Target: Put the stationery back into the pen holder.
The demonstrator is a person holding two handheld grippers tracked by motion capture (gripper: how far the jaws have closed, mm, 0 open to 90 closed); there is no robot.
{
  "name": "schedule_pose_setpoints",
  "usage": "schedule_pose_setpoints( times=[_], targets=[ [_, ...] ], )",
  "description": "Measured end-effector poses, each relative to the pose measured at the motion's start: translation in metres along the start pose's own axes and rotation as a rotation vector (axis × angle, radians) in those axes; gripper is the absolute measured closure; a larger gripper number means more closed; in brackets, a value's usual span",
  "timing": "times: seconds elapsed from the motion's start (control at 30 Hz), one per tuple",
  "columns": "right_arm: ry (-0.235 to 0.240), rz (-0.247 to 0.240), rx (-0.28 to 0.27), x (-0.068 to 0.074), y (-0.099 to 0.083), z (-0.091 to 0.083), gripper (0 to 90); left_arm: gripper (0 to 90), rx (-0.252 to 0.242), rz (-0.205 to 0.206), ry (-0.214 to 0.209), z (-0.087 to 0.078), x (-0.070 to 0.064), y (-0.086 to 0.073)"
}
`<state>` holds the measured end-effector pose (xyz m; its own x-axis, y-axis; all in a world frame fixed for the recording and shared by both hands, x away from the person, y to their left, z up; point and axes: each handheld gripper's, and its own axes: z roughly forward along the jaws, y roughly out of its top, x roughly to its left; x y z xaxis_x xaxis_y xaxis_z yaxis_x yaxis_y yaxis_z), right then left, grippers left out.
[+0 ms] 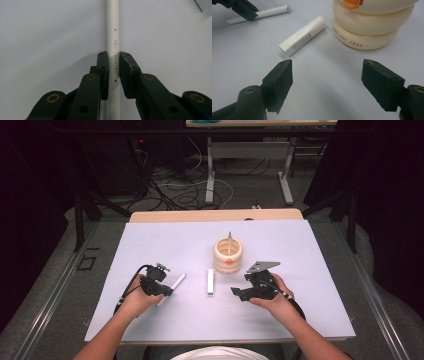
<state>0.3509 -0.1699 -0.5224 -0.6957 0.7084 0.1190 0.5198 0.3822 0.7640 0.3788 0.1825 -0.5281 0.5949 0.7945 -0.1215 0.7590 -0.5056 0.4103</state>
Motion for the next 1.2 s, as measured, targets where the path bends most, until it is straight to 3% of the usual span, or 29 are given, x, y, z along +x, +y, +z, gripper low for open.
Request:
schedule_pose_setpoints(
  times=[0.07,0.33,0.63,1.0,1.2],
  targets=[
    [0.005,0.004,0.001,0.0,0.0,-0.001,26.9,79.0,-0.017,0.003,-0.009,-0.002,0.0,0.0],
    [0.027,0.091,-0.015,0.002,0.002,-0.004,31.9,78.9,-0.117,-0.069,-0.081,-0.008,0.0,0.001],
    [0.039,0.121,-0.03,-0.001,0.005,-0.005,32.8,79.0,-0.233,-0.107,-0.125,-0.016,-0.003,0.004],
    [0.056,0.185,-0.07,-0.004,0.009,-0.008,39.3,79.0,-0.3,-0.113,-0.193,-0.019,-0.013,0.009],
    [0.099,0.24,-0.082,-0.006,0.011,-0.007,42.1,79.0,-0.344,-0.118,-0.219,-0.016,-0.018,0.011]
  ],
)
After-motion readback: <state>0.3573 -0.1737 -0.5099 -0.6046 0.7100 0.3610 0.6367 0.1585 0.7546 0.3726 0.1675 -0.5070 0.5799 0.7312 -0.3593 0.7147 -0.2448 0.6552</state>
